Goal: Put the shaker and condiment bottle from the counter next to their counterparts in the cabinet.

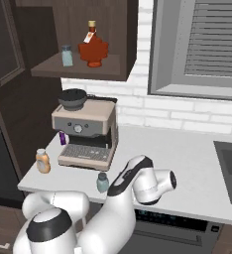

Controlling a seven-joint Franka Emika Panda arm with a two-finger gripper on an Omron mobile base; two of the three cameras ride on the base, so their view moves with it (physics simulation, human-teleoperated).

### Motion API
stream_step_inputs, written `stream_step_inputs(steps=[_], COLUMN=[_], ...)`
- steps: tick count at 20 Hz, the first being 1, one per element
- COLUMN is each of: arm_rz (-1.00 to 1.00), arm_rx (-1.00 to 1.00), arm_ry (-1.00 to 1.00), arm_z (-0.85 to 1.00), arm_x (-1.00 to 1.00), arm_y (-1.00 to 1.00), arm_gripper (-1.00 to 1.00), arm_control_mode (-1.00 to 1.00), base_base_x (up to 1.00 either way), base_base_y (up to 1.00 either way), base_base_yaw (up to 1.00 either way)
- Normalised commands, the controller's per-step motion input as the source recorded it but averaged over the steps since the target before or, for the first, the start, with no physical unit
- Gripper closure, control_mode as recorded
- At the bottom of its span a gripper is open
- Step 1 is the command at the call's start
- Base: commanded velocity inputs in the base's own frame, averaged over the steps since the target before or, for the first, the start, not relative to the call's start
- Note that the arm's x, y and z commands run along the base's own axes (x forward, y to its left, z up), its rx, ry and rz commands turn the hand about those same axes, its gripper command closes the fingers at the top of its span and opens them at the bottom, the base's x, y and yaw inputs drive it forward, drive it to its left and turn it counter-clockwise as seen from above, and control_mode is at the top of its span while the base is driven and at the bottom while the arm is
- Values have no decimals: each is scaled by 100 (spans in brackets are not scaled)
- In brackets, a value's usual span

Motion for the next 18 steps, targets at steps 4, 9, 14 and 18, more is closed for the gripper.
stream_step_inputs(steps=[4,9,14,18], arm_rz=[0,0,0,0], arm_rx=[0,0,0,0], arm_ry=[0,0,1,1], arm_z=[-15,-3,0,-2], arm_x=[1,0,5,5], arm_y=[18,18,14,13], arm_gripper=[-100,-100,-100,-100], arm_control_mode=[-100,-100,-100,-100], base_base_x=[0,0,0,0], base_base_y=[0,0,0,0], base_base_yaw=[0,0,0,0])
